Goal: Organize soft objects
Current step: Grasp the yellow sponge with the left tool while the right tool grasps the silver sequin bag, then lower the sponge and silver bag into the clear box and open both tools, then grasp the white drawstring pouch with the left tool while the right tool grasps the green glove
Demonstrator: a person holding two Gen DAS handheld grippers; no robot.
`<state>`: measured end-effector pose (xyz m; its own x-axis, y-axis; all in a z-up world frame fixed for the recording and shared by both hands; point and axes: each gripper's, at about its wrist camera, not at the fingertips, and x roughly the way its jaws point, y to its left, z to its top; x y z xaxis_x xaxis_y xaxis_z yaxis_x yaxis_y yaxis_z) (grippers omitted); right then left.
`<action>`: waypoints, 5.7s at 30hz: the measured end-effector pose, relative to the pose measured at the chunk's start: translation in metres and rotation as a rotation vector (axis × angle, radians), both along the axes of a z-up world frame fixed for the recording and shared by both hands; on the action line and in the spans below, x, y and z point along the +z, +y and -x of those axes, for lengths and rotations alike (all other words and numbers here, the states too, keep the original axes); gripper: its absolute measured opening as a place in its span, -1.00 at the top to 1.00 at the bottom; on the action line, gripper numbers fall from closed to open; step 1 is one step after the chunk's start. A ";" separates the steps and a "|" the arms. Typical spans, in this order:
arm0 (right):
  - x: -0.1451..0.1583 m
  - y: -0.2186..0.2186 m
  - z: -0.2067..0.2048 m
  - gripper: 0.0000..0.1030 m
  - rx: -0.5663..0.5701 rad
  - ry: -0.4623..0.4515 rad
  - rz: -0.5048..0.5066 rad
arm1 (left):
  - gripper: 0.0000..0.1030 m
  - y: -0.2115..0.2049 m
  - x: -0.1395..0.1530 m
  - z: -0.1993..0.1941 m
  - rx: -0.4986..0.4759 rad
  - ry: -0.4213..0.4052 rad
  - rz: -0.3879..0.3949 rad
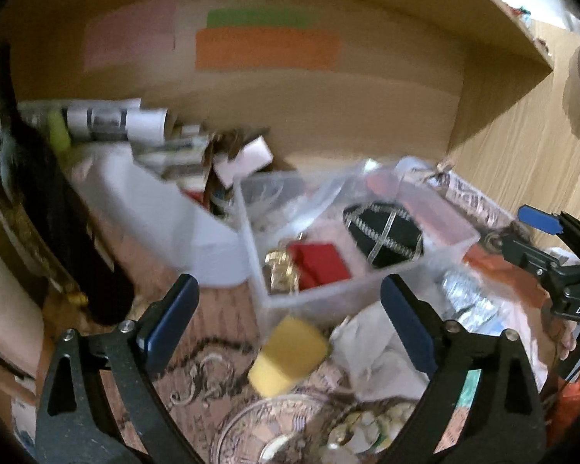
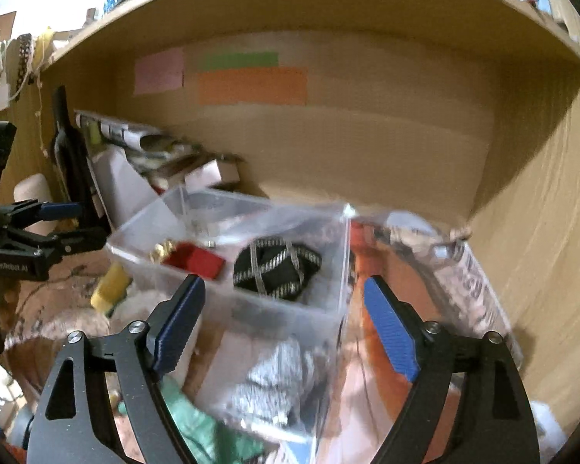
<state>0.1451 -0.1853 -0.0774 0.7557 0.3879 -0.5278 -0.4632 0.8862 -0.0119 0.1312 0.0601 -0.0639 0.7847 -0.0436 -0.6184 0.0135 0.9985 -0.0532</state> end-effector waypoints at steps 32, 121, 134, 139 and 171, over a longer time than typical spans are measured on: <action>-0.074 -0.008 0.000 0.45 0.005 0.230 -0.020 | 0.15 -0.002 -0.060 0.010 -0.057 0.151 0.038; 0.037 0.041 -0.009 -0.49 0.107 -0.089 0.004 | -0.51 -0.007 0.029 -0.025 -0.057 -0.027 0.097; -0.006 0.026 0.027 -0.61 0.103 0.027 0.007 | -0.58 -0.013 -0.012 0.015 -0.064 0.060 0.101; -0.037 0.020 0.036 -0.61 0.096 0.131 0.026 | -0.58 -0.017 -0.033 0.023 -0.073 0.122 0.102; -0.043 -0.037 0.033 0.46 -0.061 0.158 -0.084 | 0.65 -0.047 -0.066 -0.018 -0.187 0.228 0.175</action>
